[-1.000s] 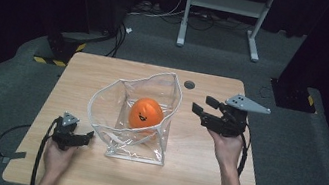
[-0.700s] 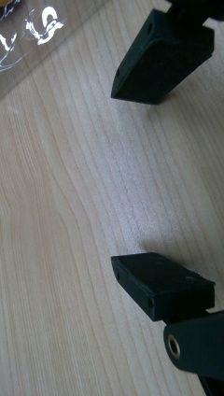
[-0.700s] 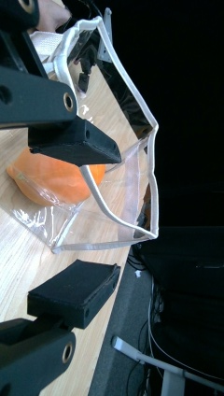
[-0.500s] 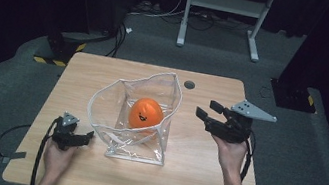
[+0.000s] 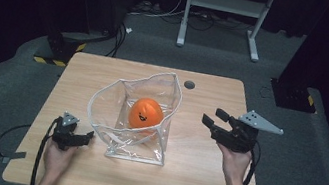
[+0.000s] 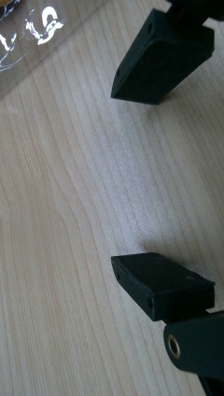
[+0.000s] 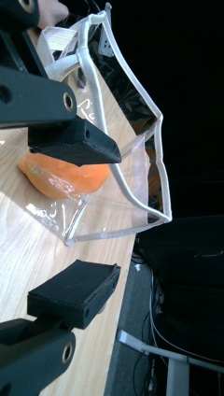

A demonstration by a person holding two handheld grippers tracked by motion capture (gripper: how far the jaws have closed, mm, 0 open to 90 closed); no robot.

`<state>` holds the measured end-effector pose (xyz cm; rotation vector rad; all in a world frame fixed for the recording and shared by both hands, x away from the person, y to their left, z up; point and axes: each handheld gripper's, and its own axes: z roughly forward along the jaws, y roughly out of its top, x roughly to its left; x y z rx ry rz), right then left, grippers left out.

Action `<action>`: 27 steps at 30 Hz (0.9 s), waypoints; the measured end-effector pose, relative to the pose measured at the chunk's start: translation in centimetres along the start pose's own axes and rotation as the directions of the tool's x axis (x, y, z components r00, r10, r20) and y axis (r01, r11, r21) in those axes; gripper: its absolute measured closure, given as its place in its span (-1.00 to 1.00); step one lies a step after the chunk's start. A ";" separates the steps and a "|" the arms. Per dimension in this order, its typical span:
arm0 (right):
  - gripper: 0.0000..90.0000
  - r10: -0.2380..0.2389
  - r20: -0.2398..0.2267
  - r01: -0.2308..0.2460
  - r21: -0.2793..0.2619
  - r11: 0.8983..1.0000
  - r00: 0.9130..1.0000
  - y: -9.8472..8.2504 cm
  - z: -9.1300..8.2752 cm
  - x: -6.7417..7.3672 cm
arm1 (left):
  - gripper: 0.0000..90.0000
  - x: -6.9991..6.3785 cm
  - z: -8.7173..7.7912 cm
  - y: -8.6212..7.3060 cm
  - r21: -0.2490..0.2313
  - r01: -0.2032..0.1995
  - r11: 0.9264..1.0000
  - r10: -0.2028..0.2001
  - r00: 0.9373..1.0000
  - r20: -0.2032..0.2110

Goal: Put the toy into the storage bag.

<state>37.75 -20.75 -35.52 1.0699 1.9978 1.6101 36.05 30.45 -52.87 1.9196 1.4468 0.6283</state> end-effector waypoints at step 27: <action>-0.12 0.032 0.051 -0.032 0.004 0.999 0.998 -3.9 -1.0 -0.7 | -0.63 0.0 0.0 0.0 0.000 0.002 1.000 -0.002 1.000 0.000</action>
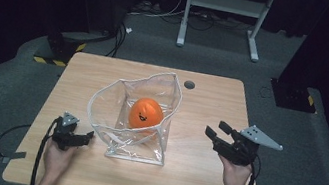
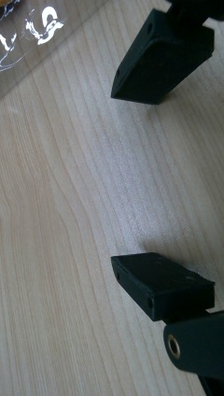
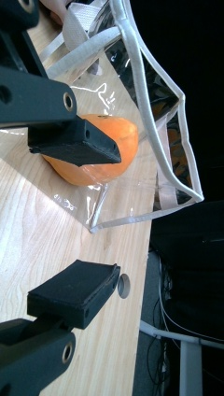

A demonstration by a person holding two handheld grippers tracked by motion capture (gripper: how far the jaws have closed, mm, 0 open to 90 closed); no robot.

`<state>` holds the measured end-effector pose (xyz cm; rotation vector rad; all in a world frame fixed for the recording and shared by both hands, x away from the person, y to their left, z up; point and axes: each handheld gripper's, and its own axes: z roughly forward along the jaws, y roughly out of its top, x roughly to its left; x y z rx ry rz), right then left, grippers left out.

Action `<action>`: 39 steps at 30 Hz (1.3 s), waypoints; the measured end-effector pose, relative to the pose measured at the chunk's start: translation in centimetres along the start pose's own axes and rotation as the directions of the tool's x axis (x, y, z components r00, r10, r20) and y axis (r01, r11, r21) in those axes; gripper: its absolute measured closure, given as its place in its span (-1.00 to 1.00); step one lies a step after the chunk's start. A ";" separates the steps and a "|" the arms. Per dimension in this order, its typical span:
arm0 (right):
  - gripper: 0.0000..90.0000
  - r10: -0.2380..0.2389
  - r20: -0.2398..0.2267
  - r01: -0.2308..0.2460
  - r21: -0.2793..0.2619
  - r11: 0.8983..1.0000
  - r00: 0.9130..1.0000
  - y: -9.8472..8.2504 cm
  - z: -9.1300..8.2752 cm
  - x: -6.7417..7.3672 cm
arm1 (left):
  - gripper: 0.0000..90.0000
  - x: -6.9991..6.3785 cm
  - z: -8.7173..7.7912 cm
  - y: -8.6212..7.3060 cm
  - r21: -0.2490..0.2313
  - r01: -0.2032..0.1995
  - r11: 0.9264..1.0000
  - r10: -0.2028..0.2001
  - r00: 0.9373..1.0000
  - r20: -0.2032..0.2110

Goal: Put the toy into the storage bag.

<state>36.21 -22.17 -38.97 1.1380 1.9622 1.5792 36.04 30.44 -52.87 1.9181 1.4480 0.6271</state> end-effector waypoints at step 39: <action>-0.12 0.033 0.047 -0.036 0.046 0.998 0.998 -4.3 0.4 -0.6 | -0.63 0.0 0.0 0.0 0.000 0.000 1.000 0.000 1.000 -0.001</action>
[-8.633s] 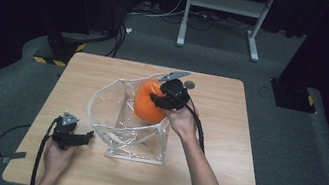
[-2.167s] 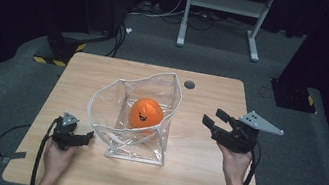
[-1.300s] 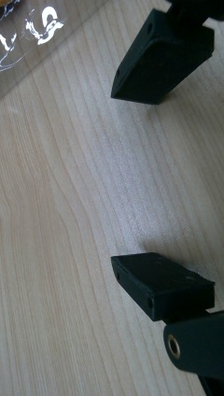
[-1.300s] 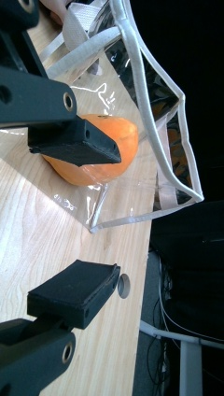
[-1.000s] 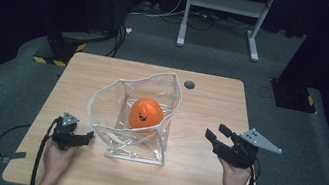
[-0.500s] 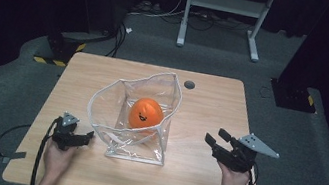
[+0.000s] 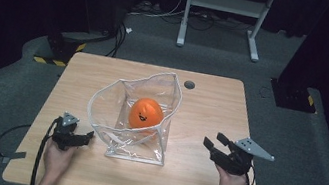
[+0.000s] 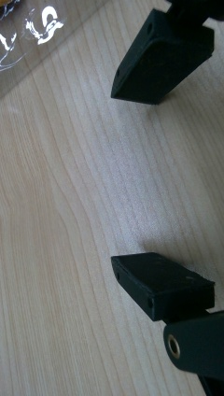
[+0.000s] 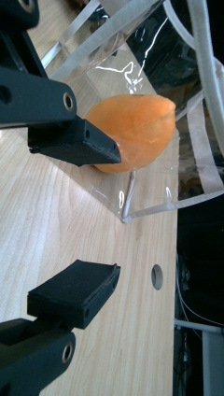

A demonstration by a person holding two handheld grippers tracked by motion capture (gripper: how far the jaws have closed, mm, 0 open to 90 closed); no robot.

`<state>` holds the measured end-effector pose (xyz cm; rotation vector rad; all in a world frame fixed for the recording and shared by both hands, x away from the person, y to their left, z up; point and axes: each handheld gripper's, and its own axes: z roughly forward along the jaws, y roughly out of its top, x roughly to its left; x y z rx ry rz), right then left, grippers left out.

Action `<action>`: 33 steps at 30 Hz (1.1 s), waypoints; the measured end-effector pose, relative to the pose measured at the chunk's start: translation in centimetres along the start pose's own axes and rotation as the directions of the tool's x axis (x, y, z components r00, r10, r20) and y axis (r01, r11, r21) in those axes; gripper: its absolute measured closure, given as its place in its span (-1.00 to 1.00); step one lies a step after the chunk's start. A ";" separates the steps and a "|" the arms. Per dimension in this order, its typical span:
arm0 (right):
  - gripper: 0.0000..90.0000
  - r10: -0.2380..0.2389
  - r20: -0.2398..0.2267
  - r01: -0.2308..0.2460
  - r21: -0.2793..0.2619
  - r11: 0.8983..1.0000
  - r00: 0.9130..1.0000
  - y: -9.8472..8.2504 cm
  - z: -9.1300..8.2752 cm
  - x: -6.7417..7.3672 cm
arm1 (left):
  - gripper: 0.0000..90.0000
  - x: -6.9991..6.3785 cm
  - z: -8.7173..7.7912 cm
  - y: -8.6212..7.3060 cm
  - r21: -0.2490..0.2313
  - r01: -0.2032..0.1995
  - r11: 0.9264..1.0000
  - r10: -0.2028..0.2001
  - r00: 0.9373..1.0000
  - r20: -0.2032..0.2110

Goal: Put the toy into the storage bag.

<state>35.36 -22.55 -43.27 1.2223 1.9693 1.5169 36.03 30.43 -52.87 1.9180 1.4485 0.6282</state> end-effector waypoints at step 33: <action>-0.12 0.025 0.065 -0.031 0.089 0.996 0.998 -4.2 2.7 -0.8 | -0.63 0.0 0.0 0.0 0.000 0.000 1.000 0.000 1.000 0.000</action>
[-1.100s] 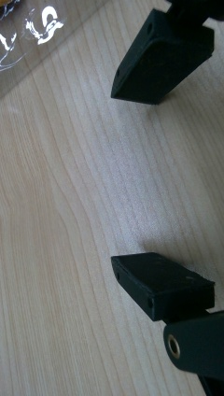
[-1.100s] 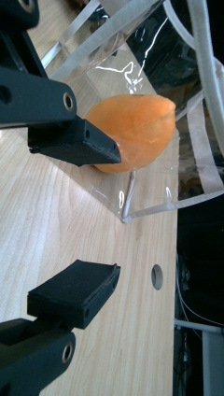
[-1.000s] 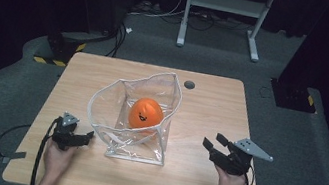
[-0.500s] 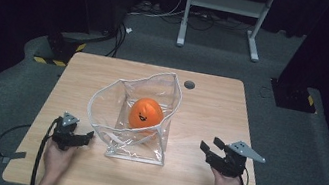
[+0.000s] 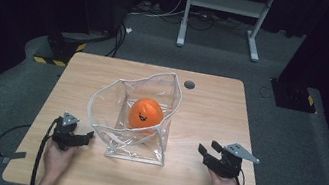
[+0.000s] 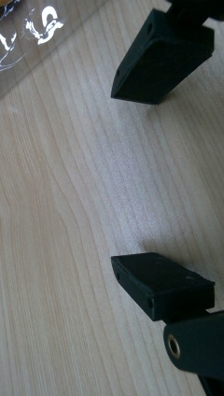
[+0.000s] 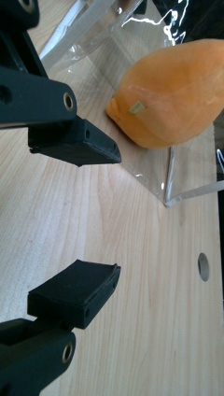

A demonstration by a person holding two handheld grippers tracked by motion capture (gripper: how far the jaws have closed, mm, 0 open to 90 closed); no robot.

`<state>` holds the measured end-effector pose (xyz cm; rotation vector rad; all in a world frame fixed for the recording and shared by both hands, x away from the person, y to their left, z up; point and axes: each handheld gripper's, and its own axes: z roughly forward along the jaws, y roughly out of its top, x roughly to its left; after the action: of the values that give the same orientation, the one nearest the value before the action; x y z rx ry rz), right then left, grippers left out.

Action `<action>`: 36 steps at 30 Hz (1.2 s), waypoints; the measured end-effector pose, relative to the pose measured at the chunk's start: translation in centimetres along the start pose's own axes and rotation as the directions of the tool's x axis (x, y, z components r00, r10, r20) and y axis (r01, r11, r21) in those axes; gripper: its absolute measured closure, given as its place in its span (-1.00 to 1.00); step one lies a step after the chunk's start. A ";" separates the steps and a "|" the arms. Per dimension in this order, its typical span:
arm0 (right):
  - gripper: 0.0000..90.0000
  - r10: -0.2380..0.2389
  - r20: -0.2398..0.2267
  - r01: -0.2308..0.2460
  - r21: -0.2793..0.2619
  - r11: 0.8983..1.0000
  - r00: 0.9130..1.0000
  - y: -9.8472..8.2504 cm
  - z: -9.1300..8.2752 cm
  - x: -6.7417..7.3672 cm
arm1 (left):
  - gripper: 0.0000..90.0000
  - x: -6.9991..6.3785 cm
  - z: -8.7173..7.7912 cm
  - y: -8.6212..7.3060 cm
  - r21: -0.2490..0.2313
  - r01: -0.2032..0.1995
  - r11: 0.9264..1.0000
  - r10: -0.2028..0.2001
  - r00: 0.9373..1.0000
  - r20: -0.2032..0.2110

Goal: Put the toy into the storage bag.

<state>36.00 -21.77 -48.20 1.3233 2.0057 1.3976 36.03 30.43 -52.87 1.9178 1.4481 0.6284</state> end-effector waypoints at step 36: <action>-0.11 -0.037 0.062 0.029 0.132 0.991 0.997 -2.3 3.3 0.0 | -0.63 0.0 0.0 0.0 0.000 0.001 1.000 -0.001 1.000 -0.001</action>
<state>37.25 -20.13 -51.74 1.3649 2.0979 1.2113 36.02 30.42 -52.88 1.9171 1.4487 0.6289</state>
